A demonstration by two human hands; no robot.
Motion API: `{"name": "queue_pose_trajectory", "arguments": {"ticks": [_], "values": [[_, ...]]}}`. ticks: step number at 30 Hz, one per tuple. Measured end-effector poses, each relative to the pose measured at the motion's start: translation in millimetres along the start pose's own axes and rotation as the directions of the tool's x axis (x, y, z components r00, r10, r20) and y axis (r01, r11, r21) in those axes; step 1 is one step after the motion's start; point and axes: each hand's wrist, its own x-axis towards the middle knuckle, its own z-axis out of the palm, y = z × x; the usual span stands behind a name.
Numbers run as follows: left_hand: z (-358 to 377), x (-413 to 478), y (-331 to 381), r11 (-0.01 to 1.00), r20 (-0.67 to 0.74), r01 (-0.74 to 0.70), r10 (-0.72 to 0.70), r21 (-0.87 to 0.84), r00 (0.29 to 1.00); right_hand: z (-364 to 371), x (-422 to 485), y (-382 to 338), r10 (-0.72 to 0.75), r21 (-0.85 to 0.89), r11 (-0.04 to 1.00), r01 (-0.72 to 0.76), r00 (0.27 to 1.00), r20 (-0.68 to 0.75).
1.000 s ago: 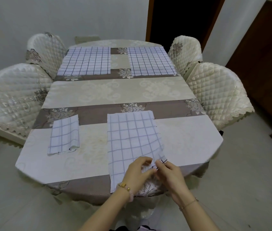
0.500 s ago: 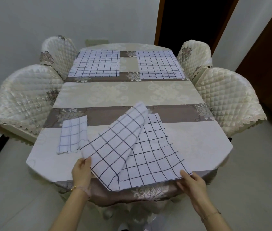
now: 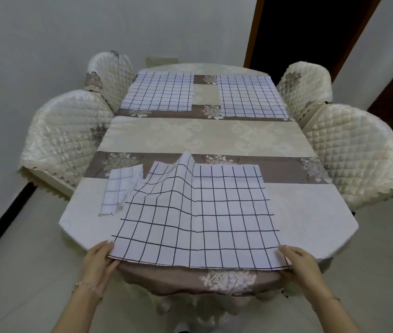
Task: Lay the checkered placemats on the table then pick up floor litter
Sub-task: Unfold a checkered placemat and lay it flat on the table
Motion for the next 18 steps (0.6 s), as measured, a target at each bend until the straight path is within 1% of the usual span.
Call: {"name": "queue_pose_trajectory", "arguments": {"ticks": [1, 3, 6, 7, 8, 10, 11, 12, 13, 15, 18], "values": [[0.4, 2.6, 3.7, 0.999, 0.016, -0.003, 0.002, 0.036, 1.000, 0.2, 0.8, -6.2, -0.040, -0.033, 0.999, 0.040, 0.999, -0.001], [2.4, 9.6, 9.4, 0.995, 0.036, -0.006, 0.003, 0.098, 0.999, 1.9, 7.7, -15.0, -0.099, -0.045, 0.994, 0.100, 0.995, 0.022], [11.3, 12.4, 19.1, 0.977, 0.066, -0.008, -0.006, 0.211, 0.998, 9.2, 6.7, -25.9, -0.115, -0.091, 0.989, 0.120, 0.992, 0.059], [15.1, 14.3, 19.8, 0.968, 0.074, -0.022, 0.003, 0.251, 0.997, 12.0, 6.8, -27.1, -0.140, -0.134, 0.980, 0.144, 0.989, 0.040], [19.7, 10.8, 23.1, 0.954, 0.060, -0.043, 0.026, 0.298, 0.998, 13.8, 5.3, -26.9, -0.158, -0.166, 0.973, 0.160, 0.987, 0.024], [28.3, 5.9, 27.9, 0.907, 0.040, -0.140, 0.135, 0.397, 0.990, 10.3, 9.5, -21.0, -0.178, -0.180, 0.967, 0.178, 0.984, 0.015], [31.0, 6.4, 30.0, 0.884, 0.058, -0.205, 0.200, 0.420, 0.978, 8.0, 7.6, -20.0, -0.193, -0.171, 0.967, 0.191, 0.981, 0.007], [35.9, 0.2, 35.5, 0.871, 0.087, -0.235, 0.219, 0.431, 0.972, 2.7, 8.1, -17.9, -0.205, -0.161, 0.966, 0.202, 0.979, -0.004], [38.6, -1.0, 40.5, 0.851, 0.120, -0.297, 0.272, 0.432, 0.955, -4.0, 8.0, -18.2, -0.220, -0.149, 0.966, 0.213, 0.975, -0.029], [48.6, -7.8, 54.5, 0.836, 0.165, -0.351, 0.309, 0.423, 0.936, -19.7, 7.3, -20.0, -0.244, -0.112, 0.966, 0.233, 0.965, -0.099], [75.5, -18.9, 71.8, 0.863, 0.265, -0.393, 0.317, 0.317, 0.911, -48.7, -11.1, -21.7, -0.251, 0.034, 0.965, 0.260, 0.952, -0.178]]}}
